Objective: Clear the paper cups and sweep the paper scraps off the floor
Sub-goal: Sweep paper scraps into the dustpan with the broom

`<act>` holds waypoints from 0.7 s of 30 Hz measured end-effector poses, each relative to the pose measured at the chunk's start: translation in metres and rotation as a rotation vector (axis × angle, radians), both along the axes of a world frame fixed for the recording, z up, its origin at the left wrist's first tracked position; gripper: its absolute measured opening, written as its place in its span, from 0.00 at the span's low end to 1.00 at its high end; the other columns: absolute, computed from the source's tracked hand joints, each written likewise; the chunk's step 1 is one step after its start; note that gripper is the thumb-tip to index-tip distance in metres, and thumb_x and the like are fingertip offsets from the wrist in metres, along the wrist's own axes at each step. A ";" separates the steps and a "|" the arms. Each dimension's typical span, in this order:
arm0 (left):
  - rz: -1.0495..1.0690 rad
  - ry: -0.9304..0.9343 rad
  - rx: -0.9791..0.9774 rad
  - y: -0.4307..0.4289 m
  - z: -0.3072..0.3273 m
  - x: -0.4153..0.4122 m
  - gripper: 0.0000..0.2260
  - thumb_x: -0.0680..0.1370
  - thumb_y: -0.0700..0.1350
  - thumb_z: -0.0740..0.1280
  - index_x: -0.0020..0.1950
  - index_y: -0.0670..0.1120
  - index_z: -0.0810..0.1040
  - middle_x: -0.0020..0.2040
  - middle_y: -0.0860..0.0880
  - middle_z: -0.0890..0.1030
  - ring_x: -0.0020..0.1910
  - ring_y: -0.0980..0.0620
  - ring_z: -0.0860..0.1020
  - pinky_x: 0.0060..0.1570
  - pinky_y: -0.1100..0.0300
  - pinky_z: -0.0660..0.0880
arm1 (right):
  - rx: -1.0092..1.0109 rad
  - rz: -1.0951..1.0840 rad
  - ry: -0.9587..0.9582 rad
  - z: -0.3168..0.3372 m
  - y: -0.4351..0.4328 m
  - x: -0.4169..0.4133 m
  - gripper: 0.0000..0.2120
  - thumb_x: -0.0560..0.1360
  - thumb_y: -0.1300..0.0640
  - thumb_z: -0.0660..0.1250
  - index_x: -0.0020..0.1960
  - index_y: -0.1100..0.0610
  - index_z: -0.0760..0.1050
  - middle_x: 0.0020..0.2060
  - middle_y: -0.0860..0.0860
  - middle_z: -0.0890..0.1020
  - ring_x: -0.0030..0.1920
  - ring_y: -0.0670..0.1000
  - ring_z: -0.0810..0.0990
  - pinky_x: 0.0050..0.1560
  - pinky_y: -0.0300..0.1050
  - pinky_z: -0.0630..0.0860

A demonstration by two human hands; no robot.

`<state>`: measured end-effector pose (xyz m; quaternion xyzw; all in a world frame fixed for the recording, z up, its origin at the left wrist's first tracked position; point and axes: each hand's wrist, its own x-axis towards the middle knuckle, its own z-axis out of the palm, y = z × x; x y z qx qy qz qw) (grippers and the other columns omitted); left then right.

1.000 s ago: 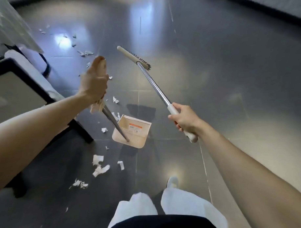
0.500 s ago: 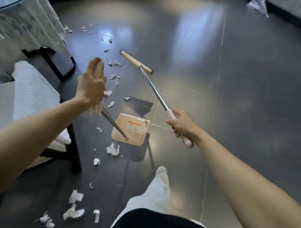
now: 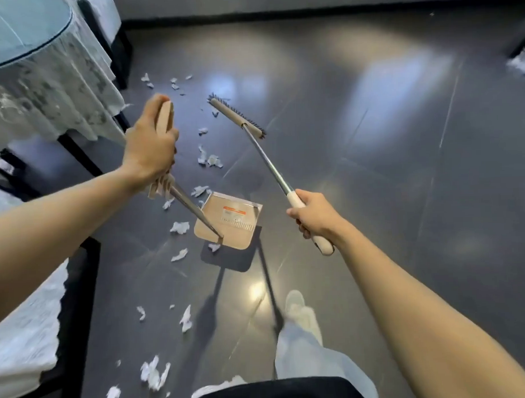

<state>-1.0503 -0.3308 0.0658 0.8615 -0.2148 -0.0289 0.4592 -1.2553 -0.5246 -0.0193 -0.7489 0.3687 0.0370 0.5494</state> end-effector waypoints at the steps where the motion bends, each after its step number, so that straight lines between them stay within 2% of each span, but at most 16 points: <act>1: 0.007 -0.006 0.015 -0.027 0.000 0.021 0.17 0.79 0.38 0.60 0.63 0.56 0.68 0.44 0.44 0.76 0.34 0.42 0.78 0.29 0.52 0.78 | -0.007 0.022 0.006 0.000 -0.032 0.025 0.05 0.77 0.66 0.63 0.52 0.64 0.70 0.29 0.54 0.69 0.22 0.49 0.66 0.20 0.37 0.67; 3: 0.025 -0.007 0.014 -0.082 0.007 0.065 0.17 0.79 0.39 0.60 0.64 0.56 0.67 0.44 0.43 0.76 0.34 0.43 0.77 0.31 0.50 0.79 | -0.037 0.074 0.005 0.010 -0.095 0.078 0.04 0.76 0.65 0.64 0.51 0.62 0.71 0.29 0.53 0.70 0.22 0.49 0.67 0.21 0.39 0.68; 5: 0.047 -0.007 0.005 -0.129 0.016 0.109 0.18 0.80 0.39 0.60 0.66 0.56 0.67 0.42 0.44 0.76 0.33 0.45 0.76 0.31 0.51 0.78 | -0.069 0.090 -0.004 0.019 -0.151 0.134 0.10 0.76 0.64 0.64 0.56 0.64 0.71 0.30 0.53 0.70 0.24 0.50 0.68 0.23 0.41 0.68; 10: 0.163 0.015 0.001 -0.200 0.006 0.212 0.17 0.79 0.40 0.60 0.64 0.56 0.67 0.39 0.47 0.76 0.30 0.45 0.76 0.29 0.51 0.78 | -0.046 0.174 0.040 0.025 -0.243 0.268 0.14 0.77 0.63 0.63 0.62 0.65 0.70 0.31 0.53 0.70 0.25 0.49 0.68 0.23 0.39 0.69; 15: 0.197 0.100 -0.034 -0.289 -0.013 0.361 0.19 0.78 0.41 0.60 0.65 0.60 0.67 0.42 0.47 0.76 0.30 0.47 0.75 0.29 0.57 0.74 | -0.111 0.239 0.034 -0.002 -0.323 0.417 0.11 0.76 0.61 0.64 0.59 0.61 0.73 0.34 0.54 0.74 0.30 0.52 0.70 0.34 0.51 0.75; 19: 0.223 0.110 -0.025 -0.357 -0.016 0.477 0.20 0.77 0.40 0.60 0.66 0.59 0.68 0.42 0.47 0.75 0.30 0.49 0.75 0.26 0.60 0.72 | -0.033 0.186 0.009 -0.008 -0.380 0.536 0.09 0.78 0.63 0.63 0.58 0.59 0.73 0.32 0.53 0.71 0.27 0.50 0.69 0.22 0.38 0.69; 21: 0.207 0.094 -0.008 -0.389 -0.012 0.524 0.18 0.77 0.40 0.60 0.63 0.58 0.70 0.40 0.48 0.75 0.29 0.50 0.74 0.24 0.61 0.73 | -0.009 0.176 0.011 -0.007 -0.410 0.582 0.06 0.78 0.63 0.62 0.55 0.61 0.73 0.32 0.54 0.70 0.25 0.50 0.68 0.19 0.35 0.66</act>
